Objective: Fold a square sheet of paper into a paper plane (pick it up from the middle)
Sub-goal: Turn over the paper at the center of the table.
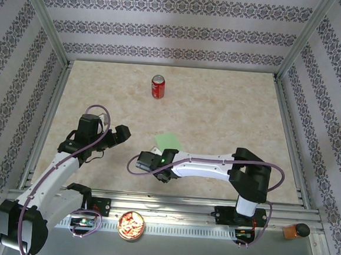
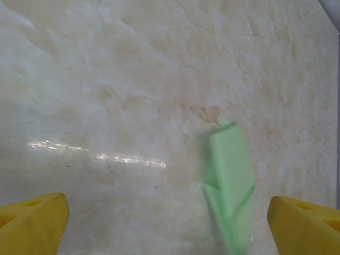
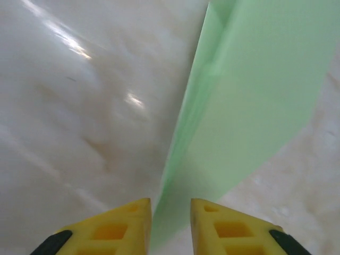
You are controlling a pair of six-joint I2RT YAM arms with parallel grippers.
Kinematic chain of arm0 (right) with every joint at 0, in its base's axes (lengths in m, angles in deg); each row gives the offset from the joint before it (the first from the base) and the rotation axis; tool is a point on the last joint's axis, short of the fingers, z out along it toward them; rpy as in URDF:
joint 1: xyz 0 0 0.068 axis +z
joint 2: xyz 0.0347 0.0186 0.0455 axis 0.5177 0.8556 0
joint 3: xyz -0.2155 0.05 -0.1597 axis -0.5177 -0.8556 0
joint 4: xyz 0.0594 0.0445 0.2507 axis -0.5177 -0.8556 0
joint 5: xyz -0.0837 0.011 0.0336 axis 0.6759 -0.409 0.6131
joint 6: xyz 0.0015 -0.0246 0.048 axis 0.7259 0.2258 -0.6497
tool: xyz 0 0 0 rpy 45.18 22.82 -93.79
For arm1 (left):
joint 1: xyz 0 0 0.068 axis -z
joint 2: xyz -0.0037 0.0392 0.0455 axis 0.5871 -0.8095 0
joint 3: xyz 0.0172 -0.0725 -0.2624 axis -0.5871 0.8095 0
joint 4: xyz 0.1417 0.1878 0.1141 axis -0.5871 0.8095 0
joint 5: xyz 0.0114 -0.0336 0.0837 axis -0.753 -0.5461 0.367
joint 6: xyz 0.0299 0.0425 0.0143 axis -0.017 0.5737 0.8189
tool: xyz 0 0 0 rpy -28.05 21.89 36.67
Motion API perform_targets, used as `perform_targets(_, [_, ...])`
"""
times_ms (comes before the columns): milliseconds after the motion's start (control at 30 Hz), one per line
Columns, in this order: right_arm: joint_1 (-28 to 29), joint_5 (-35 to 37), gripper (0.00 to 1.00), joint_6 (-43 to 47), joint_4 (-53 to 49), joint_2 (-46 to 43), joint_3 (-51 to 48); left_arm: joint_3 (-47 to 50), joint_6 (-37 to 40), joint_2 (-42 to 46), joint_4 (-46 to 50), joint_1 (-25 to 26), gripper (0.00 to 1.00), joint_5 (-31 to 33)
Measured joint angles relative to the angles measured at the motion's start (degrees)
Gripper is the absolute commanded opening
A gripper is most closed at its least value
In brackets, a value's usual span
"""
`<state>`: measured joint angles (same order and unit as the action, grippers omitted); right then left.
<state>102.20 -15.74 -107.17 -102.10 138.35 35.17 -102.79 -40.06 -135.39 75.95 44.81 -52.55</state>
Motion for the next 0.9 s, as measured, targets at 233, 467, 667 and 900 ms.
perform_targets(233, [-8.31, -14.43, 0.27, -5.68, 14.62, -14.12, -8.96, 0.09, -0.22, -1.51, -3.30, -0.07, 0.75, -8.87])
perform_targets(467, [-25.86, -36.35, 0.13, -21.09, 37.46, -16.13, -25.92, 1.84, -1.70, -4.50, -6.73, -0.26, 0.44, -14.95])
perform_targets(667, [-26.14, -46.64, 0.12, -26.47, 45.05, -7.69, -26.18, 2.95, -3.32, -7.58, -9.55, -0.26, 0.34, -17.59])
perform_targets(900, [-26.12, -48.59, 0.11, -30.14, 49.05, -3.48, -25.97, 2.95, -5.35, -11.10, -13.42, 0.17, 0.34, -20.63])
